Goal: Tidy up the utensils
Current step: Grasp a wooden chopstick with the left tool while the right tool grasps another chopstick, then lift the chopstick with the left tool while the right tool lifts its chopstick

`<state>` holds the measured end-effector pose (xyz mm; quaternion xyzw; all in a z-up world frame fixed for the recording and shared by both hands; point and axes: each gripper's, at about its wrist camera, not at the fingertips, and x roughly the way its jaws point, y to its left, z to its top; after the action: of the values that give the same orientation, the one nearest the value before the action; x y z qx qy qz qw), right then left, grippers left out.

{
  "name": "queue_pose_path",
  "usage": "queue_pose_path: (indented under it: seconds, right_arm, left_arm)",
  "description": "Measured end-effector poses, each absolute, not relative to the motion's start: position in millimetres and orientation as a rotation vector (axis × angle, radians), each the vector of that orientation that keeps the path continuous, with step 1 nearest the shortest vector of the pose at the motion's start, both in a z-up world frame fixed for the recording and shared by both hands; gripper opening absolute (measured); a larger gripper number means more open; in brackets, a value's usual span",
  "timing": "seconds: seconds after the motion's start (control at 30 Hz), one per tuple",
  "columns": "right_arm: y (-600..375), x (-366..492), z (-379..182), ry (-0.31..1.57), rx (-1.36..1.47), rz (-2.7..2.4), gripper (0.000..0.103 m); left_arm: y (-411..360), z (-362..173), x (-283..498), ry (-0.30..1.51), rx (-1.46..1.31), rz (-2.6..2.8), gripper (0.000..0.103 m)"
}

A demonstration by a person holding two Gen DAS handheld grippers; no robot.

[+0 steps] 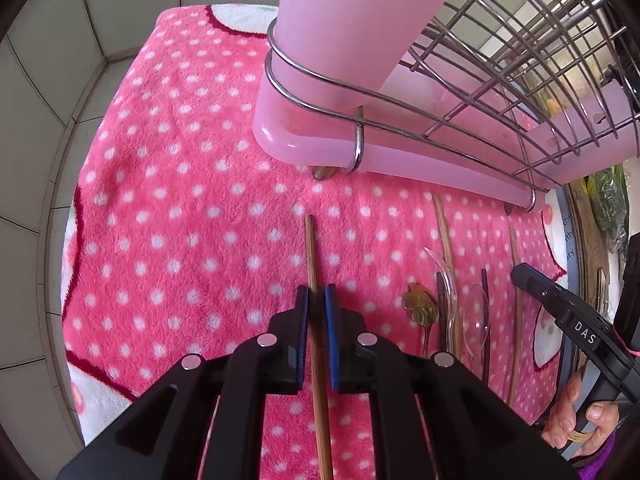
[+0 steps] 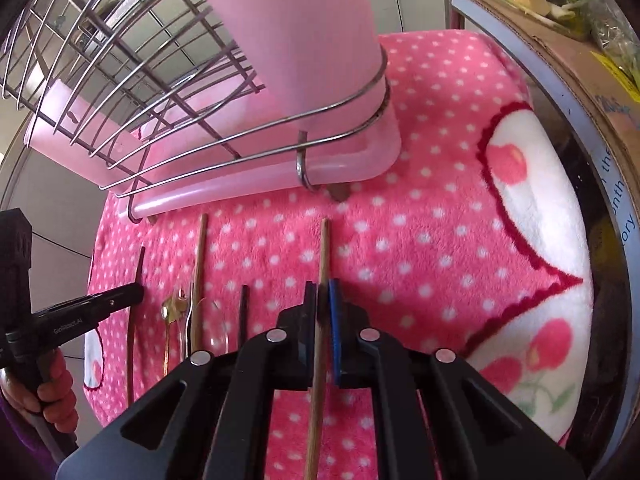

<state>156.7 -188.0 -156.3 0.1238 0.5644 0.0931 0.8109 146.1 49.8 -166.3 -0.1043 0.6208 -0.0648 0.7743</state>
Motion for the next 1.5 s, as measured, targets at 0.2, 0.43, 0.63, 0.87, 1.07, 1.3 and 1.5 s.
queue_pose_path:
  seconds: [0.2, 0.43, 0.63, 0.87, 1.07, 1.3, 1.5]
  right_arm:
    - [-194, 157, -152, 1.278, 0.225, 0.238, 0.026]
    - [-191, 155, -154, 1.253, 0.169, 0.210, 0.008]
    - [-210, 138, -144, 1.167, 0.304, 0.253, 0.006]
    - [-221, 111, -106, 0.990, 0.343, 0.279, 0.006]
    - [-229, 82, -60, 0.782, 0.309, 0.276, 0.006]
    - [-234, 67, -42, 0.657, 0.286, 0.239, 0.006]
    - [-235, 59, -32, 0.629, 0.269, 0.230, 0.006]
  left_arm:
    - [36, -163, 161, 1.388, -0.180, -0.124, 0.008]
    - [17, -158, 159, 1.332, -0.123, -0.125, 0.005]
    - [24, -137, 144, 1.267, -0.205, -0.163, 0.005]
    - [31, -91, 117, 1.091, -0.263, -0.199, 0.005]
    - [65, -50, 88, 0.917, -0.291, -0.227, 0.005]
    - [69, -27, 75, 0.832, -0.263, -0.226, 0.005]
    - [70, -26, 67, 0.796, -0.286, -0.229, 0.005]
